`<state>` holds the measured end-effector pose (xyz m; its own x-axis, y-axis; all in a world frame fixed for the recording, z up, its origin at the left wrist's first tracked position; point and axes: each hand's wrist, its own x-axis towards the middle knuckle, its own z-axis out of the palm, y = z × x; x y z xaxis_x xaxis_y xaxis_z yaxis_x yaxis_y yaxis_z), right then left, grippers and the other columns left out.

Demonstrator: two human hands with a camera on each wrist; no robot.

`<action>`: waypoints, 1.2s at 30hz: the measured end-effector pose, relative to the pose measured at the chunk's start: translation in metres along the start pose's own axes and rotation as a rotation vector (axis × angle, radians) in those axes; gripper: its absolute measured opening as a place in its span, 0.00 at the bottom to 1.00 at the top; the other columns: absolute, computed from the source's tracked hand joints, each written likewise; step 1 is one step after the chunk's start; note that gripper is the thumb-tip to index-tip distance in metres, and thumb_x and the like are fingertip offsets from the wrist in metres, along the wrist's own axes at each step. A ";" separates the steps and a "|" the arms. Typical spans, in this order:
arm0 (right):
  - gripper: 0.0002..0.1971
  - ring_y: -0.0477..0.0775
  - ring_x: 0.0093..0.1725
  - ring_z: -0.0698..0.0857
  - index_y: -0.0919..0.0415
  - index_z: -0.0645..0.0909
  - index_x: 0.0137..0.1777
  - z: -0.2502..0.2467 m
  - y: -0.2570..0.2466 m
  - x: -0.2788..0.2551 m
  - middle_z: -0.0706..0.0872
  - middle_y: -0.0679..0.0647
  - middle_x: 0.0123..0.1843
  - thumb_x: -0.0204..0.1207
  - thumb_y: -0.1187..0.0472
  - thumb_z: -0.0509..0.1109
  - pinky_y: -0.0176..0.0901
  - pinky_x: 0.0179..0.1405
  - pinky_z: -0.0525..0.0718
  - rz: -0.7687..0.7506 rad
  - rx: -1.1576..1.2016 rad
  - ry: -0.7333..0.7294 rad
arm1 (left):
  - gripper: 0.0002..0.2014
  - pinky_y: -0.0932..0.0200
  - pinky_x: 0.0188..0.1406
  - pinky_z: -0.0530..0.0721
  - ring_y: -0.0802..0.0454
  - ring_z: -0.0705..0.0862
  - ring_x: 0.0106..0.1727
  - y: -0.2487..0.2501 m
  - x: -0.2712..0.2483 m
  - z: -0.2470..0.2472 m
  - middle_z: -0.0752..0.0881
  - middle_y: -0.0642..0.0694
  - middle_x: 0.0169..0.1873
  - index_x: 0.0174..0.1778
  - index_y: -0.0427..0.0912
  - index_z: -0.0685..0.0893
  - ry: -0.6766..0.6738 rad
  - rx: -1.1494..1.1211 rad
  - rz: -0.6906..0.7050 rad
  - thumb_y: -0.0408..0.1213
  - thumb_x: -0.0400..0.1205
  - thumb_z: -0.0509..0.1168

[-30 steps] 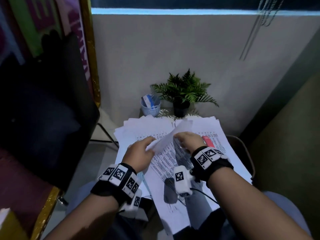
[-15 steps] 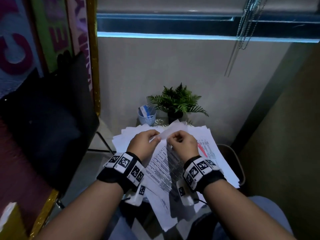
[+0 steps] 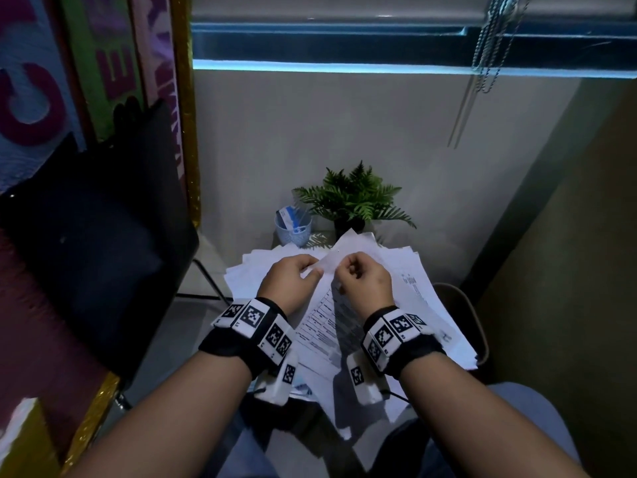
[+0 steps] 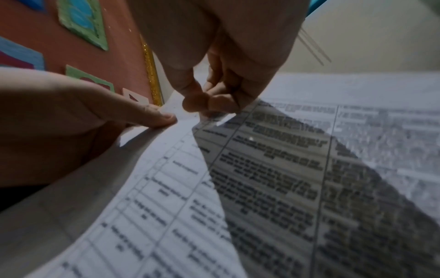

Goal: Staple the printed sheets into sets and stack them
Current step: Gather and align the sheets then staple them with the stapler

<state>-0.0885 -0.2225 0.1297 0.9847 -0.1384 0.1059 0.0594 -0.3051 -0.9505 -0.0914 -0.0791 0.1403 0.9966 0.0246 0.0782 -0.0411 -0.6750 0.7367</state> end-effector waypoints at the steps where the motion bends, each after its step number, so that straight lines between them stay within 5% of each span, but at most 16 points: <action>1: 0.06 0.41 0.25 0.78 0.59 0.79 0.36 0.001 0.002 0.000 0.81 0.52 0.29 0.73 0.66 0.67 0.28 0.29 0.77 0.005 0.012 0.017 | 0.12 0.54 0.61 0.78 0.49 0.82 0.59 0.000 0.000 0.003 0.87 0.48 0.55 0.56 0.44 0.86 -0.022 0.014 0.005 0.44 0.81 0.63; 4: 0.05 0.49 0.31 0.79 0.60 0.79 0.37 0.003 0.006 0.000 0.83 0.55 0.31 0.73 0.67 0.67 0.33 0.32 0.76 -0.006 0.002 0.019 | 0.07 0.55 0.48 0.78 0.49 0.82 0.47 0.000 -0.003 0.013 0.86 0.50 0.40 0.39 0.50 0.81 -0.041 0.018 0.030 0.45 0.81 0.62; 8: 0.04 0.53 0.33 0.79 0.59 0.78 0.38 0.002 0.008 0.003 0.84 0.58 0.33 0.73 0.66 0.68 0.36 0.34 0.77 -0.101 -0.057 -0.046 | 0.18 0.56 0.34 0.69 0.51 0.72 0.32 -0.001 -0.002 0.016 0.71 0.53 0.23 0.25 0.48 0.70 0.029 -0.073 -0.010 0.45 0.82 0.63; 11: 0.04 0.57 0.35 0.81 0.58 0.78 0.38 0.000 0.011 0.003 0.85 0.61 0.36 0.73 0.67 0.68 0.42 0.38 0.79 -0.194 -0.090 -0.081 | 0.21 0.55 0.34 0.66 0.51 0.67 0.31 -0.001 0.002 0.013 0.65 0.51 0.23 0.25 0.45 0.63 -0.015 -0.080 -0.008 0.42 0.82 0.62; 13: 0.03 0.53 0.35 0.78 0.60 0.79 0.40 -0.002 0.010 0.002 0.83 0.58 0.38 0.73 0.68 0.68 0.30 0.37 0.75 -0.280 -0.125 -0.079 | 0.21 0.54 0.34 0.65 0.50 0.67 0.31 -0.001 0.005 0.012 0.64 0.51 0.23 0.25 0.45 0.62 -0.049 -0.070 0.011 0.41 0.82 0.62; 15: 0.01 0.49 0.37 0.76 0.64 0.80 0.42 -0.002 0.006 0.002 0.80 0.55 0.39 0.74 0.69 0.68 0.24 0.37 0.72 -0.365 -0.147 -0.065 | 0.19 0.54 0.36 0.68 0.47 0.72 0.34 -0.002 0.006 0.011 0.69 0.50 0.24 0.26 0.44 0.66 -0.107 0.020 0.020 0.42 0.83 0.61; 17: 0.01 0.52 0.38 0.78 0.65 0.79 0.42 -0.004 0.001 0.004 0.79 0.56 0.41 0.75 0.69 0.67 0.32 0.39 0.76 -0.386 -0.129 -0.014 | 0.14 0.52 0.42 0.73 0.40 0.79 0.44 -0.004 0.006 0.010 0.80 0.43 0.32 0.32 0.42 0.76 -0.155 0.085 0.002 0.43 0.83 0.60; 19: 0.02 0.55 0.40 0.80 0.64 0.79 0.42 -0.012 0.002 0.012 0.80 0.56 0.42 0.75 0.68 0.66 0.41 0.40 0.77 -0.289 -0.121 0.074 | 0.15 0.50 0.55 0.76 0.38 0.80 0.58 -0.009 0.008 0.010 0.85 0.34 0.51 0.49 0.35 0.82 -0.157 0.097 -0.035 0.45 0.84 0.60; 23: 0.04 0.59 0.42 0.83 0.61 0.77 0.37 -0.050 0.022 0.037 0.83 0.58 0.38 0.73 0.67 0.67 0.41 0.40 0.75 0.064 -0.184 0.085 | 0.22 0.54 0.70 0.69 0.45 0.74 0.73 -0.013 0.006 0.003 0.78 0.41 0.71 0.70 0.35 0.77 -0.092 0.012 -0.127 0.45 0.85 0.60; 27: 0.09 0.62 0.44 0.85 0.61 0.73 0.32 -0.108 0.049 0.069 0.86 0.66 0.41 0.72 0.69 0.67 0.44 0.42 0.76 0.180 -0.376 0.200 | 0.16 0.52 0.53 0.77 0.39 0.83 0.58 -0.026 0.004 0.000 0.87 0.36 0.53 0.52 0.33 0.84 0.001 -0.085 -0.135 0.45 0.84 0.61; 29: 0.02 0.64 0.48 0.84 0.65 0.78 0.40 -0.139 0.057 0.086 0.86 0.68 0.48 0.73 0.70 0.66 0.46 0.47 0.77 0.215 -0.453 0.283 | 0.15 0.55 0.43 0.78 0.44 0.85 0.46 -0.026 0.000 -0.002 0.88 0.40 0.43 0.46 0.37 0.84 0.019 -0.127 -0.154 0.45 0.84 0.60; 31: 0.07 0.66 0.54 0.84 0.70 0.83 0.49 -0.166 0.065 0.102 0.87 0.69 0.53 0.74 0.70 0.66 0.47 0.52 0.77 0.244 -0.527 0.320 | 0.16 0.57 0.34 0.73 0.47 0.80 0.35 -0.023 -0.003 -0.004 0.85 0.42 0.32 0.40 0.37 0.82 0.042 -0.111 -0.123 0.45 0.85 0.59; 36: 0.15 0.64 0.65 0.81 0.69 0.83 0.62 -0.201 0.067 0.126 0.84 0.65 0.65 0.79 0.69 0.62 0.46 0.66 0.74 0.285 -0.585 0.276 | 0.16 0.57 0.31 0.70 0.50 0.75 0.29 -0.023 0.004 -0.002 0.80 0.43 0.27 0.36 0.39 0.81 0.078 -0.191 -0.123 0.44 0.85 0.58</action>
<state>0.0072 -0.4496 0.1379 0.8665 -0.4987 0.0201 -0.3688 -0.6668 -0.6476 -0.0868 -0.0619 0.1255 0.9868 0.1600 0.0265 0.0600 -0.5120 0.8569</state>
